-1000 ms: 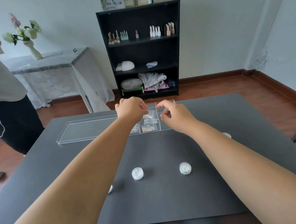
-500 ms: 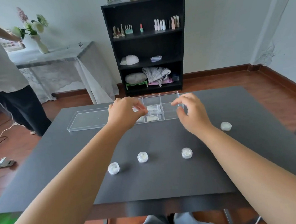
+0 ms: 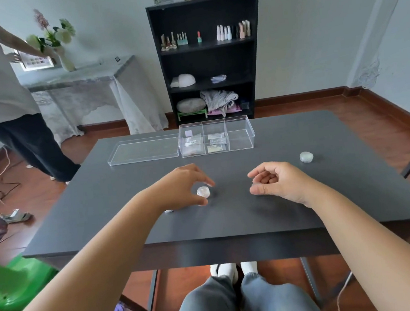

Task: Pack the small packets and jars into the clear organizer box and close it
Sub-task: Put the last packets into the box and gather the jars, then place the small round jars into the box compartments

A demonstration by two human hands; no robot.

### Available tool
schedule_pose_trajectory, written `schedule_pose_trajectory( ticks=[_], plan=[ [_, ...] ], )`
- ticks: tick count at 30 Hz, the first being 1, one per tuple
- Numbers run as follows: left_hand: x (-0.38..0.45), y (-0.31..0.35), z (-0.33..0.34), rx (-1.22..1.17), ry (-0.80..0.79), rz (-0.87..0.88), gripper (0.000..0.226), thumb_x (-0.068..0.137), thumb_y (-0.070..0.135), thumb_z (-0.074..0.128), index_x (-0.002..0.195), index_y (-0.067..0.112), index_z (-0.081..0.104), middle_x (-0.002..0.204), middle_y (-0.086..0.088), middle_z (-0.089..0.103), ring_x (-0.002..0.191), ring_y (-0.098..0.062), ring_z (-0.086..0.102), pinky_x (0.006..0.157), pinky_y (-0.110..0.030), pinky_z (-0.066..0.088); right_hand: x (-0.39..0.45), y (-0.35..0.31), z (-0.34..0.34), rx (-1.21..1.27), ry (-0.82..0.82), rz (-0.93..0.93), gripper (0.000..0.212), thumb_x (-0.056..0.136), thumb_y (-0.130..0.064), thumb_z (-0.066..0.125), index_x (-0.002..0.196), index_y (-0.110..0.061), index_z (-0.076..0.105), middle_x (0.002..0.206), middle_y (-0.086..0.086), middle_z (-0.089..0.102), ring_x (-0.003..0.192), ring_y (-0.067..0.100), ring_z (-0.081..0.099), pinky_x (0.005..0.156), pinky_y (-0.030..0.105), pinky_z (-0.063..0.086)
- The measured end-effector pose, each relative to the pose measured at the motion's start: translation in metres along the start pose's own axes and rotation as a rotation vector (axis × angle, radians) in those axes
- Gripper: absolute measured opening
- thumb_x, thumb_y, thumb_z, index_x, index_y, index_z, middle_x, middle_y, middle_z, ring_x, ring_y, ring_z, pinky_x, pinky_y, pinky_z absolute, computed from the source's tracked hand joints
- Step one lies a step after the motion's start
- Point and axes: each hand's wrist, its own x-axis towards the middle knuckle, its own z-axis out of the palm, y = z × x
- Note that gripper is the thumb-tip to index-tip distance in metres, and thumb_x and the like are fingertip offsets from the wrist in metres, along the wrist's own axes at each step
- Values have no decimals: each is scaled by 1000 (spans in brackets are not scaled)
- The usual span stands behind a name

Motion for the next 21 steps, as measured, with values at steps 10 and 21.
schedule_pose_trajectory(
  ticks=[10, 21],
  plan=[
    [17, -1, 0, -154, 93, 15, 27, 84, 28, 68, 108, 40, 67, 98, 20, 57, 74, 4, 62, 65, -9, 42, 7, 3, 12, -39, 217, 19, 29, 69, -22, 81, 88, -41, 70, 77, -20, 67, 63, -3, 56, 65, 19, 45],
    [109, 29, -46, -244, 463, -103, 26, 71, 49, 73, 76, 30, 57, 78, 14, 64, 66, -2, 63, 49, -19, 45, 67, -36, -16, 131, 426, -16, 38, 74, -24, 76, 104, -41, 60, 97, -8, 67, 88, 8, 63, 65, 24, 48]
  ],
)
